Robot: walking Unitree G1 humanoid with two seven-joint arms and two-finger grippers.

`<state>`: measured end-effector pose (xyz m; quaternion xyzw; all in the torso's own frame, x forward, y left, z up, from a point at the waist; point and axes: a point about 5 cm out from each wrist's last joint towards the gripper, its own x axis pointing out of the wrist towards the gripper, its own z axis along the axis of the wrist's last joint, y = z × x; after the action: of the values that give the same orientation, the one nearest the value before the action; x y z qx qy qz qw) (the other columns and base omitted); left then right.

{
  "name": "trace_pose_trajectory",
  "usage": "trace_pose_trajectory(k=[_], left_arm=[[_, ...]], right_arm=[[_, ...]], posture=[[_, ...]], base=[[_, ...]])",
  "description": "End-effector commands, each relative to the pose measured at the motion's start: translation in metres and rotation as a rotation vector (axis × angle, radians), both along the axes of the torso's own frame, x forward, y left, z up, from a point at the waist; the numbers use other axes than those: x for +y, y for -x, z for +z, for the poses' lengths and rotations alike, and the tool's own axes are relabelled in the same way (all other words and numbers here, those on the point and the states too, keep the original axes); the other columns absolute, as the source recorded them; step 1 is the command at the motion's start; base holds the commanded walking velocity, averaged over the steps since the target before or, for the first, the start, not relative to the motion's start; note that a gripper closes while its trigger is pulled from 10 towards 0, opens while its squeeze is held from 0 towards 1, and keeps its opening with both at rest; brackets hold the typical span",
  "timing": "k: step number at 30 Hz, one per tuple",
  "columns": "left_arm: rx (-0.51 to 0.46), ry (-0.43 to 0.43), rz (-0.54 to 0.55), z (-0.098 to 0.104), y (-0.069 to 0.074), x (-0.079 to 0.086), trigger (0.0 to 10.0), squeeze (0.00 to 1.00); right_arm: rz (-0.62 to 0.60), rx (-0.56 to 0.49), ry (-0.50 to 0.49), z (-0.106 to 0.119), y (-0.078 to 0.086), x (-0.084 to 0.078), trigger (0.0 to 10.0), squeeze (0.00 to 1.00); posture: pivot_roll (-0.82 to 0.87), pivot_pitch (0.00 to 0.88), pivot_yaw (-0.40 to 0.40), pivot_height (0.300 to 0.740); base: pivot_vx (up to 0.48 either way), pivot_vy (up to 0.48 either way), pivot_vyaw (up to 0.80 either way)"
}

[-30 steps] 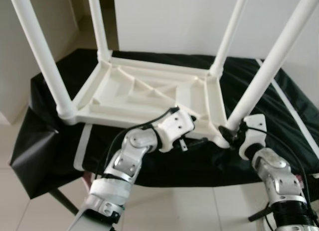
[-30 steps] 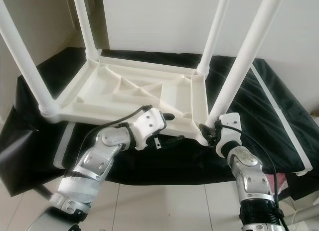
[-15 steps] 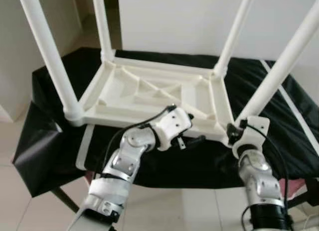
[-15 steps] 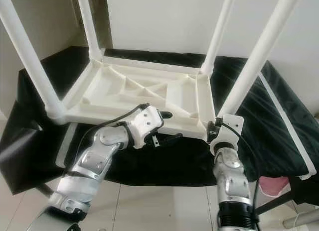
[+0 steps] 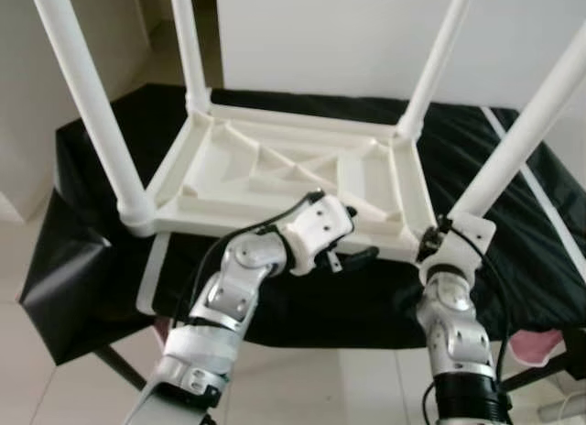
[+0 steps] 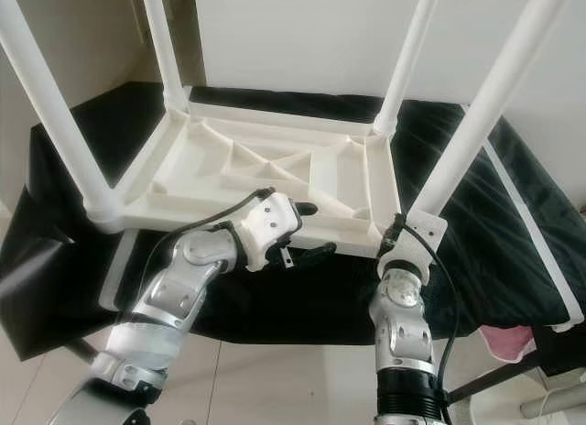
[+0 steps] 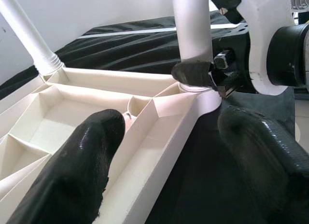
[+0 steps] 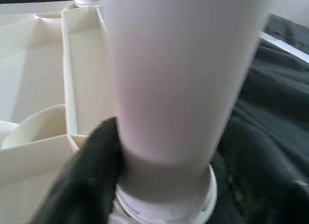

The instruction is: Building children table

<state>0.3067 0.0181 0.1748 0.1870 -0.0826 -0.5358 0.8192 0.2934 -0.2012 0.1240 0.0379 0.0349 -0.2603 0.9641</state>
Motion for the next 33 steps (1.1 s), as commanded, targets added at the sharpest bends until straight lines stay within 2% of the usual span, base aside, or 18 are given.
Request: trace_pose_trajectory(k=[1, 5, 8, 11, 12, 13, 14, 18, 25, 27, 30, 33], left_arm=[[-0.040, 0.048, 0.165, 0.001, -0.008, 0.004, 10.0, 0.00], [-0.033, 0.046, 0.158, 0.000, -0.006, 0.003, 10.0, 0.00], [-0.004, 0.027, 0.110, -0.008, 0.003, 0.004, 10.0, 0.00], [0.004, 0.024, 0.092, -0.010, 0.006, 0.005, 10.0, 0.00], [0.014, 0.018, 0.073, -0.012, 0.009, 0.007, 10.0, 0.00], [0.014, 0.018, 0.073, -0.012, 0.009, 0.007, 10.0, 0.00], [0.023, 0.017, 0.059, -0.015, 0.013, 0.009, 10.0, 0.00], [0.041, -0.004, 0.018, -0.023, 0.023, 0.016, 10.0, 0.00], [0.072, -0.038, -0.036, -0.032, 0.035, 0.028, 10.0, 0.00], [0.091, -0.083, -0.043, -0.040, 0.040, 0.042, 10.0, 0.00], [0.100, -0.098, -0.041, -0.042, 0.040, 0.048, 10.0, 0.00], [0.114, -0.145, 0.005, -0.046, 0.039, 0.073, 10.0, 0.00]], right_arm=[[-0.008, 0.008, 0.020, -0.005, 0.005, -0.007, 10.0, 1.00], [0.022, -0.037, 0.061, 0.001, 0.009, -0.001, 10.0, 1.00], [0.058, -0.043, 0.111, -0.001, 0.024, 0.005, 10.0, 1.00], [0.067, -0.038, 0.113, -0.003, 0.028, 0.006, 10.0, 1.00], [0.096, -0.023, 0.115, -0.006, 0.033, 0.008, 10.0, 0.11], [0.096, -0.023, 0.115, -0.006, 0.033, 0.008, 10.0, 0.11], [0.126, -0.008, 0.109, -0.010, 0.039, 0.010, 10.0, 0.00], [0.196, 0.015, 0.088, -0.018, 0.048, 0.017, 10.0, 0.00], [0.263, 0.011, 0.061, -0.021, 0.048, 0.026, 10.0, 0.00], [0.357, 0.017, 0.033, -0.024, 0.046, 0.041, 10.0, 0.00], [0.396, 0.020, 0.024, -0.025, 0.045, 0.047, 10.0, 0.00], [0.466, 0.006, 0.002, -0.023, 0.043, 0.056, 10.0, 0.00]], posture=[[-0.04, 0.026, -0.056, 0.740], [-0.04, 0.028, -0.059, 0.740], [-0.04, 0.031, -0.062, 0.740], [-0.04, 0.034, -0.061, 0.740], [-0.04, 0.035, -0.060, 0.740], [-0.04, 0.035, -0.060, 0.740], [-0.04, 0.036, -0.057, 0.740], [-0.05, 0.032, -0.047, 0.740], [-0.04, 0.023, -0.034, 0.740], [-0.04, 0.017, -0.027, 0.740], [-0.03, 0.013, -0.026, 0.740], [-0.03, 0.008, -0.027, 0.740]], base=[[0.000, 0.000, 0.00], [0.000, 0.000, 0.00], [0.000, 0.000, 0.00], [0.000, 0.000, 0.00], [0.000, 0.000, 0.00], [0.000, 0.000, 0.00], [0.000, 0.000, 0.00], [0.000, 0.000, 0.00], [0.000, 0.000, 0.00], [0.000, 0.000, 0.00], [0.000, 0.000, 0.00], [0.000, 0.000, 0.00]])
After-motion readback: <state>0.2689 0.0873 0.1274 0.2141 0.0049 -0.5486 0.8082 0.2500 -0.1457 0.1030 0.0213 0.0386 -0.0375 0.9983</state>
